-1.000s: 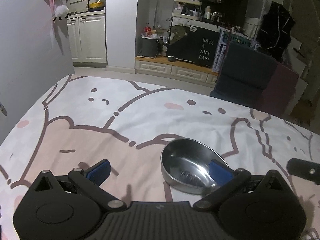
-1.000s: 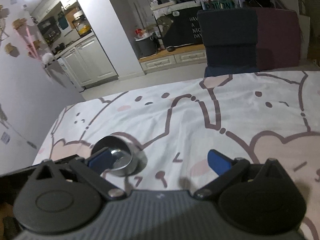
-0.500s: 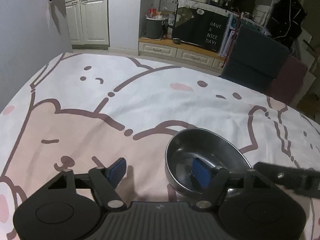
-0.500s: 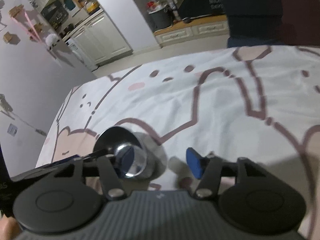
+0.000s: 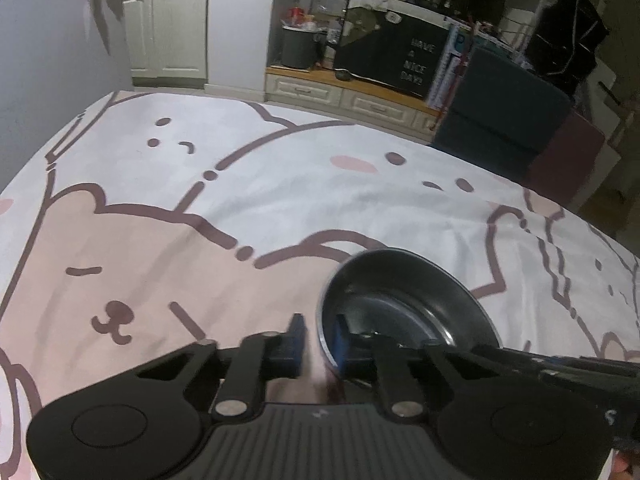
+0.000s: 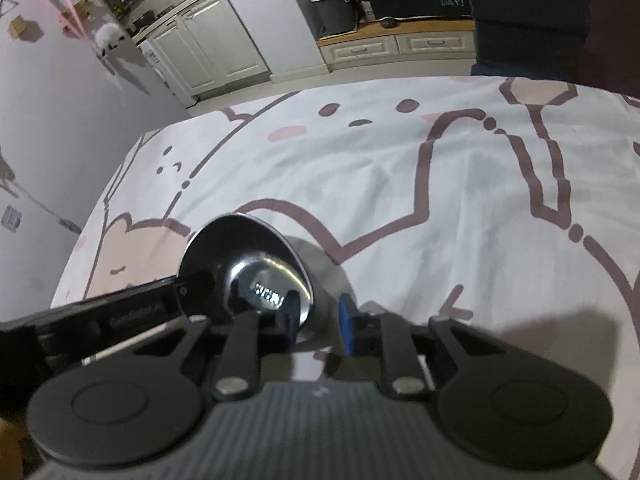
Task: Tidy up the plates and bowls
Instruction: 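Grasp the steel bowl rim with the left tool while the right tool grasps the opposite rim, then lift the steel bowl with both tools and carry it toward the trays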
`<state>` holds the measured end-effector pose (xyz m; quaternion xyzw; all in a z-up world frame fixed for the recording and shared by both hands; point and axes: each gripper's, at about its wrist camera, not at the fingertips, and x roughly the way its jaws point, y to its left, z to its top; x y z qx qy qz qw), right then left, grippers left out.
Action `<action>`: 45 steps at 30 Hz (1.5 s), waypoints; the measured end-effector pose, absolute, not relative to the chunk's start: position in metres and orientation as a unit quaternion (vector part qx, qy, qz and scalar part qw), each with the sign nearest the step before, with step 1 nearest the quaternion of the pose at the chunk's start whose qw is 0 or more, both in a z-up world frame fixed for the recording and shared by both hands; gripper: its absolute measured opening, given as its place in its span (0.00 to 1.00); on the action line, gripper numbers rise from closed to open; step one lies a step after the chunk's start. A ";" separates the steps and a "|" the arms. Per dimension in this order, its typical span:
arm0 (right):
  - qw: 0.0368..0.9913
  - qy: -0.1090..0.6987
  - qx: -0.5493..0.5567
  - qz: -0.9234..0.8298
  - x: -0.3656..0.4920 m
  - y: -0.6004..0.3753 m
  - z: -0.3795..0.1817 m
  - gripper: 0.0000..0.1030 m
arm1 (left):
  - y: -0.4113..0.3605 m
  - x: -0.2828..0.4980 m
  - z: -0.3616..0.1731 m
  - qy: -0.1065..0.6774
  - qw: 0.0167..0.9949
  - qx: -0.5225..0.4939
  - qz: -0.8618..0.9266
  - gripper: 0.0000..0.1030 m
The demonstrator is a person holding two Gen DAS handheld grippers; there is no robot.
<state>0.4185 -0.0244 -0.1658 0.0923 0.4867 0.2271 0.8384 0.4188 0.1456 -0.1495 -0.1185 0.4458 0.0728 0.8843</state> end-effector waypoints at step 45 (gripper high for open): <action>0.854 0.436 0.032 0.281 0.216 -0.035 -0.068 0.07 | 0.131 0.211 -0.028 0.379 0.923 -0.060 0.018 0.09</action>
